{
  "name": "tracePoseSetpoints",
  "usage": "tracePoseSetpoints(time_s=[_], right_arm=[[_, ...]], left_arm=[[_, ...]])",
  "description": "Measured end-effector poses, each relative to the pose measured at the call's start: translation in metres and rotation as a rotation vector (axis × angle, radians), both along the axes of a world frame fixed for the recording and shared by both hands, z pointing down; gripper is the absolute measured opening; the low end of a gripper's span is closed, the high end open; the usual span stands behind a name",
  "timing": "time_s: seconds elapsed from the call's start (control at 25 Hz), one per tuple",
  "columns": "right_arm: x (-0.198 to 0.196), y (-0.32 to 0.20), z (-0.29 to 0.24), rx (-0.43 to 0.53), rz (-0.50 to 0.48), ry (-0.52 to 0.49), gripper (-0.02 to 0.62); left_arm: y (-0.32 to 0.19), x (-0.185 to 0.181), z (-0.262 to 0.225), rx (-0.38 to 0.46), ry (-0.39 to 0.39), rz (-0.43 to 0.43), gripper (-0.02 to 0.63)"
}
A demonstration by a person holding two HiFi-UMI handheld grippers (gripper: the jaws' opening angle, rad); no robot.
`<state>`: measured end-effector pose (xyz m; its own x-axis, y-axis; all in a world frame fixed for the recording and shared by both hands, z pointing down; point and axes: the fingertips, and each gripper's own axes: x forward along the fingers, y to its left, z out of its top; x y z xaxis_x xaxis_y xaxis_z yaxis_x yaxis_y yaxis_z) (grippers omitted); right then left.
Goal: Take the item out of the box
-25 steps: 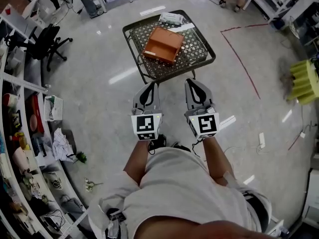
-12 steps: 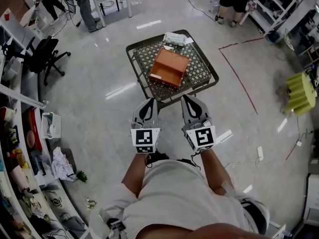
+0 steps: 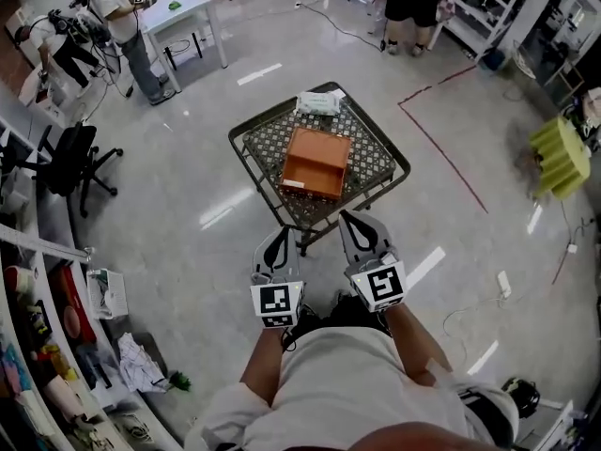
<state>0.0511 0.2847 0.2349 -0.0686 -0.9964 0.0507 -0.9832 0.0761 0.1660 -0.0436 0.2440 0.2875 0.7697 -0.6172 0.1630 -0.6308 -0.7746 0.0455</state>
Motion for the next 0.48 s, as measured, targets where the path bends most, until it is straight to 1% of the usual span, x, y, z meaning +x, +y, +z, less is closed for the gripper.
tracePoseSetpoints(time_s=[0.16, 0.36, 0.48], right_arm=[[0.012, -0.01, 0.01, -0.031, 0.007, -0.001, 0.005], [0.031, -0.037, 0.012, -0.038, 0.001, -0.017, 0.005], [0.055, -0.058, 0.013, -0.03, -0.018, -0.004, 0.005]], left_arm=[[-0.007, 0.014, 0.011, -0.038, -0.001, 0.016, 0.011], [-0.032, 0.036, 0.011, -0.034, -0.006, 0.033, 0.011], [-0.05, 0.053, 0.01, -0.032, -0.005, 0.027, 0.009]])
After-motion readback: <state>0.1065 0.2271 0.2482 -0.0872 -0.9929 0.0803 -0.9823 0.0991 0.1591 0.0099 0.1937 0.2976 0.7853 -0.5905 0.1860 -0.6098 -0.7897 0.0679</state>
